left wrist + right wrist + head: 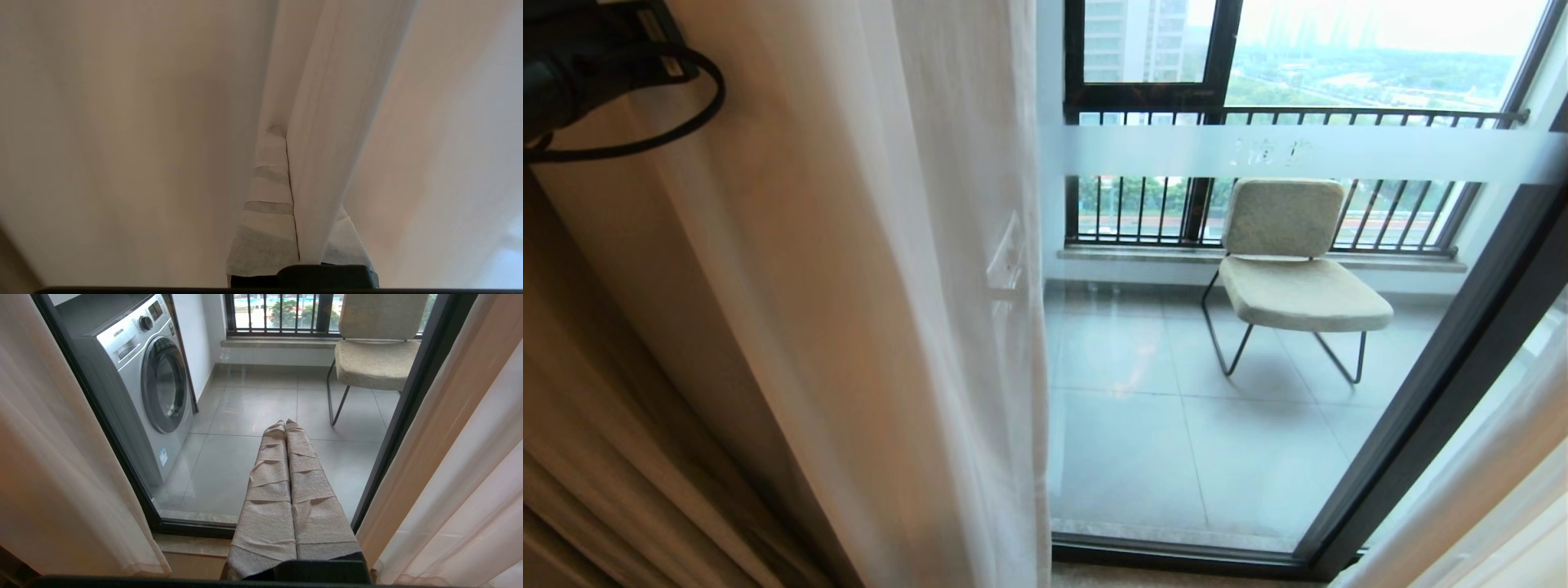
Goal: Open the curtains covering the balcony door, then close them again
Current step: Pull the inner curtains open on both sides
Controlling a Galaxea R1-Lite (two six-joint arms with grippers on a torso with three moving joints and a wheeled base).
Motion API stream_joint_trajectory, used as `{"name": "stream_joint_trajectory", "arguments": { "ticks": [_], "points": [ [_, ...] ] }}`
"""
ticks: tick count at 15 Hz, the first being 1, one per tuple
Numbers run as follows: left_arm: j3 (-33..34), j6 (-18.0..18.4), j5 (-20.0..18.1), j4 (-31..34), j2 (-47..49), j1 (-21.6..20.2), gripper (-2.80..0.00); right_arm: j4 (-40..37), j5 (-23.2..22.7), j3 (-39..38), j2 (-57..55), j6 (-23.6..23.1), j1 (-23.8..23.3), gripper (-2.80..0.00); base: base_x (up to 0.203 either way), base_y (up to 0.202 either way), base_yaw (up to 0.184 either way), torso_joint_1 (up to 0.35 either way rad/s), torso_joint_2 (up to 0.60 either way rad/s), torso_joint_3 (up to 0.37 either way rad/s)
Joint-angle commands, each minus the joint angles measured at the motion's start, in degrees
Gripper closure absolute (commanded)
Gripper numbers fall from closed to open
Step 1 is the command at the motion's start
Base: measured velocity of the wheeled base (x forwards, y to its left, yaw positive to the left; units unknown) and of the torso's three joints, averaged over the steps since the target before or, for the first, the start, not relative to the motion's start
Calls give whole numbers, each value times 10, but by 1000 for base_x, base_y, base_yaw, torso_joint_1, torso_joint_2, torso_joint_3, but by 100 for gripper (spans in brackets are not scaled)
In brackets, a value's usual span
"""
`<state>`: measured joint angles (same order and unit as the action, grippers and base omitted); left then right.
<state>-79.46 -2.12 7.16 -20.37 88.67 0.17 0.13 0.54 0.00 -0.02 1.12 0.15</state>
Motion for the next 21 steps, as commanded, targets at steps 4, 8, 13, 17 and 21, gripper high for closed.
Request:
{"name": "stream_joint_trajectory", "arguments": {
  "ticks": [4,8,13,17,21],
  "points": [
    [-16,-6,-14,3,26,-89,0,0,0,0,0,0,0,0,0,0,0,0,0,0],
    [-58,-10,-56,15,79,-176,0,0,0,0,0,0,0,0,0,0,0,0,0,0],
    [-130,-29,-106,18,159,-267,0,0,0,0,0,0,0,0,0,0,0,0,0,0],
    [-172,-38,-129,18,212,-321,0,0,0,0,0,0,0,0,0,0,0,0,0,0],
    [-224,-38,-130,18,265,-373,0,0,0,0,0,0,0,0,0,0,0,0,0,0]
  ]
}}
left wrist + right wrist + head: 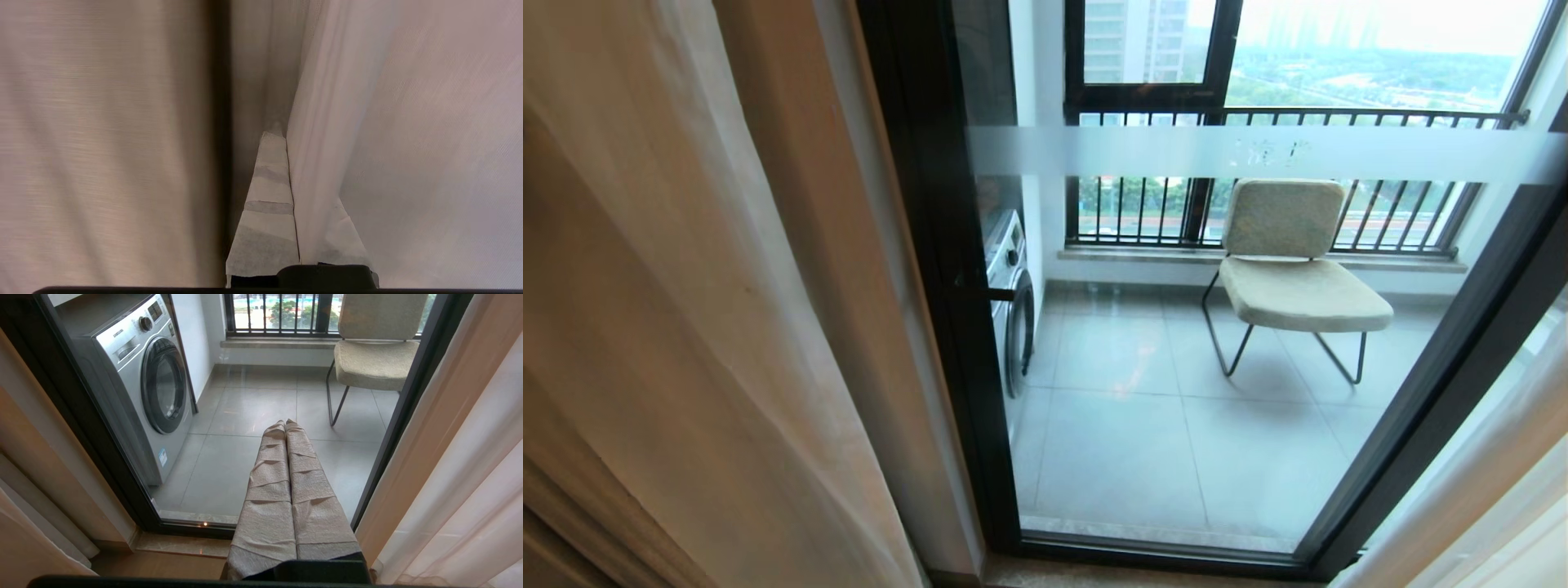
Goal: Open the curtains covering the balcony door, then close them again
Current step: Pull the inner curtains open on both sides
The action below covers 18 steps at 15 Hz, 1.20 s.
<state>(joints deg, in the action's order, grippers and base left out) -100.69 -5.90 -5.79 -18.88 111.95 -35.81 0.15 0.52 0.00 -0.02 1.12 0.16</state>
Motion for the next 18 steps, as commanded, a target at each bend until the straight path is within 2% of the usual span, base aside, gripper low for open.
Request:
{"name": "stream_joint_trajectory", "arguments": {
  "ticks": [1,7,18],
  "points": [
    [-19,0,0,3,42,-23,0,0,0,0,0,0,0,0,0,0,0,0,0,0],
    [-26,-1,-1,0,56,-26,0,0,0,0,0,0,0,0,0,0,0,0,0,0],
    [-49,0,-1,2,2,57,0,0,0,0,0,0,0,0,0,0,0,0,0,0]
  ]
}}
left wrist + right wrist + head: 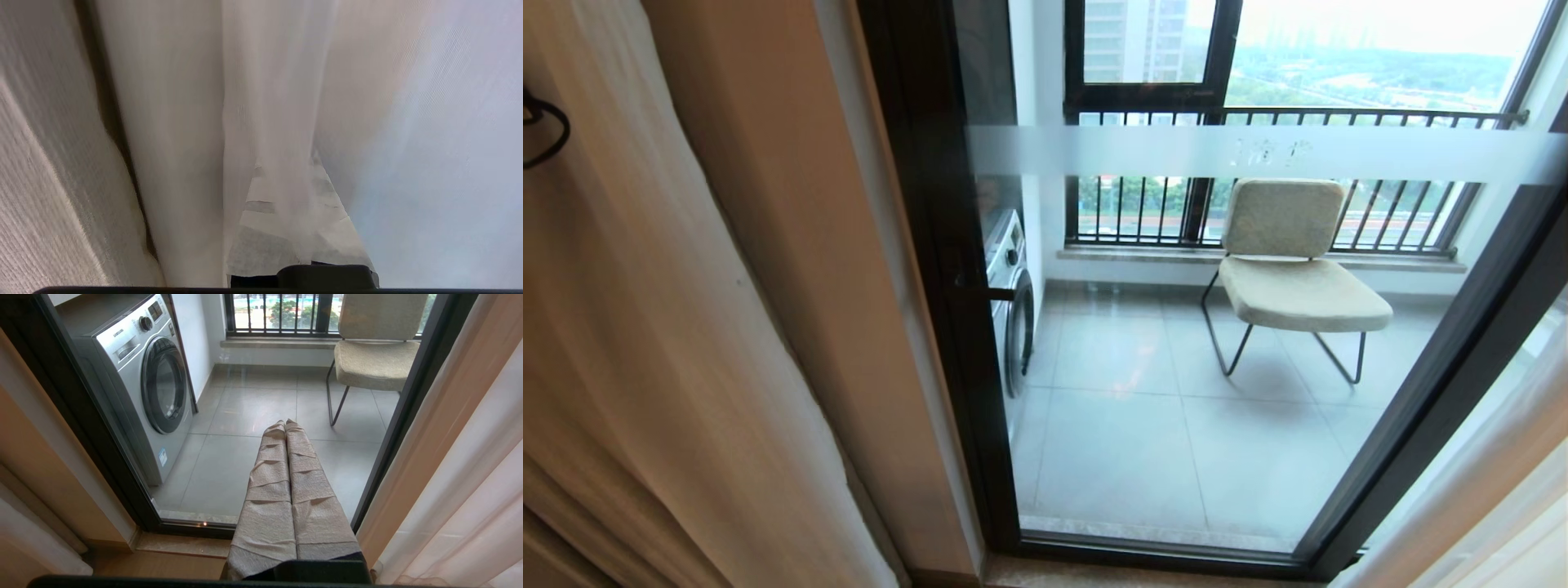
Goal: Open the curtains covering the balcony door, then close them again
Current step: Pull the inner curtains open on both sides
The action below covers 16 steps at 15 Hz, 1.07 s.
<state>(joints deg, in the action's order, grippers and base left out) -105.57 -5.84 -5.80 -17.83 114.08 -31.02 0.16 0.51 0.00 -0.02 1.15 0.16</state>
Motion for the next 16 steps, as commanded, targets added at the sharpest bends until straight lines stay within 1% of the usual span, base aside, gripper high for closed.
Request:
{"name": "stream_joint_trajectory", "arguments": {
  "ticks": [1,3,6,11,16],
  "points": [
    [-1,0,-1,-9,-21,21,0,0,0,0,0,0,0,0,0,0,0,0,0,0],
    [0,0,0,-9,-34,47,0,0,0,0,0,0,0,0,0,0,0,0,0,0],
    [1,0,0,-8,-43,62,0,0,0,0,0,0,0,0,0,0,0,0,0,0],
    [21,0,0,-8,-64,64,0,0,0,0,0,0,0,0,0,0,0,0,0,0],
    [77,0,0,-10,-107,64,0,0,0,0,0,0,0,0,0,0,0,0,0,0]
  ]
}}
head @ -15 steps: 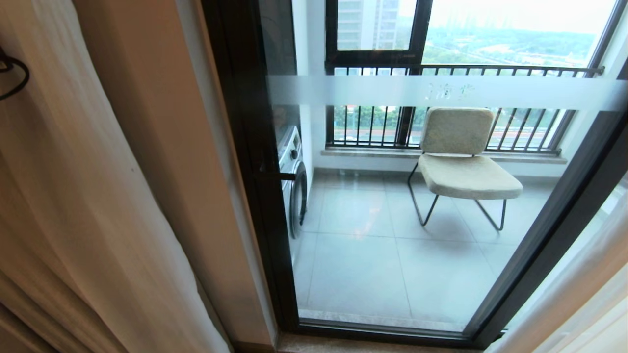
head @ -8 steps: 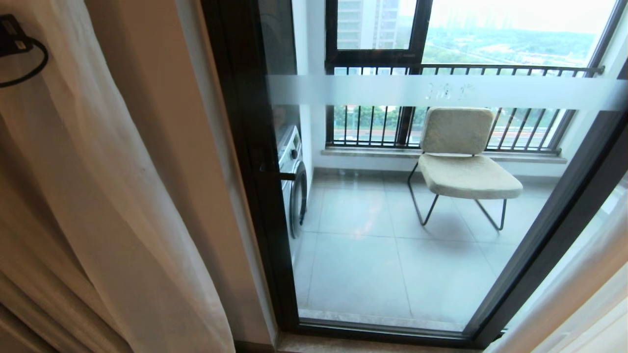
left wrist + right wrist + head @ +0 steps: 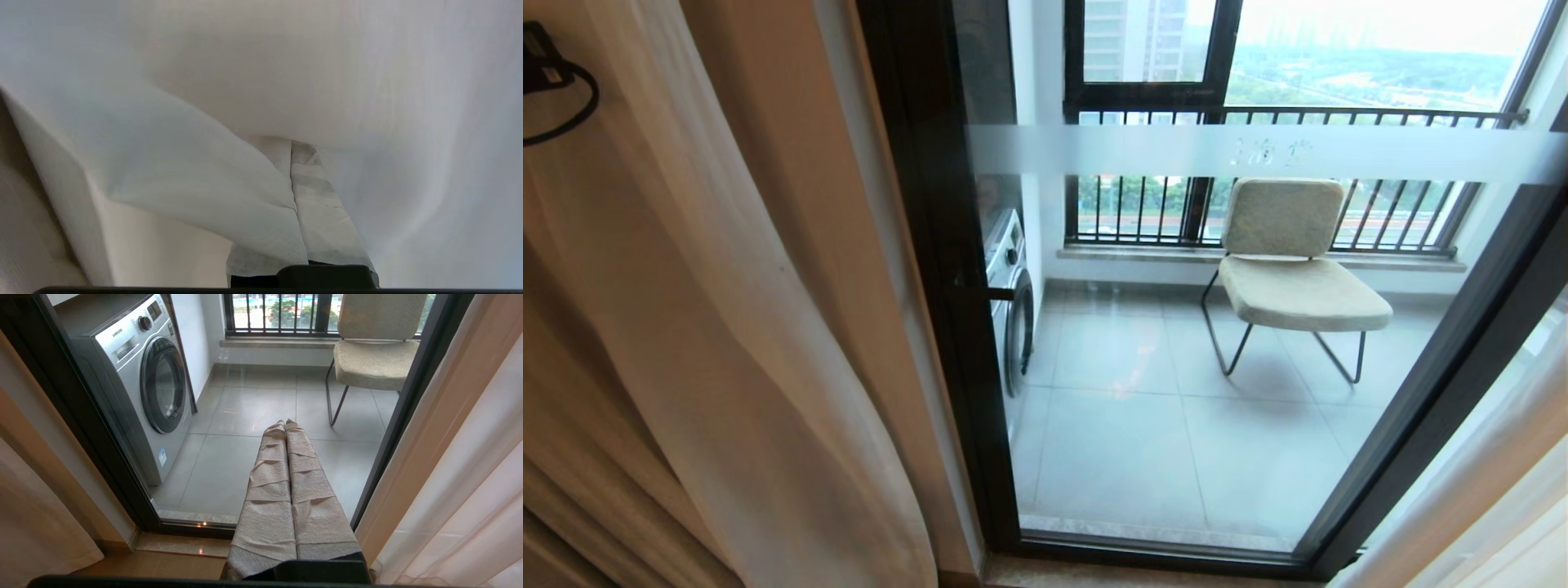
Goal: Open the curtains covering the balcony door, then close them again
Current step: Pull the inner curtains open on both sides
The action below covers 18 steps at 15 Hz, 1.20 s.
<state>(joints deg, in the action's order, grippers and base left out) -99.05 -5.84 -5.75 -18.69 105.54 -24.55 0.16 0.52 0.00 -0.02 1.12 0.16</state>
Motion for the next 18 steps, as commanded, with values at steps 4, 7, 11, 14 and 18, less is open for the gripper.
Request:
{"name": "stream_joint_trajectory", "arguments": {
  "ticks": [4,7,11,14,18],
  "points": [
    [43,0,0,-3,-54,-1,-280,0,0,0,0,0,0,0,0,0,0,0,0,0],
    [74,0,1,-5,-87,-1,-280,0,0,0,0,0,0,0,0,0,0,0,0,0],
    [138,0,2,-5,-148,-4,-280,1,0,0,0,0,0,0,0,0,0,0,0,0],
    [197,0,4,-5,-202,-7,-280,0,0,0,0,0,0,0,0,0,0,0,0,0],
    [290,0,5,-3,-287,-8,-280,0,0,0,0,0,0,0,0,0,0,0,0,0]
  ]
}}
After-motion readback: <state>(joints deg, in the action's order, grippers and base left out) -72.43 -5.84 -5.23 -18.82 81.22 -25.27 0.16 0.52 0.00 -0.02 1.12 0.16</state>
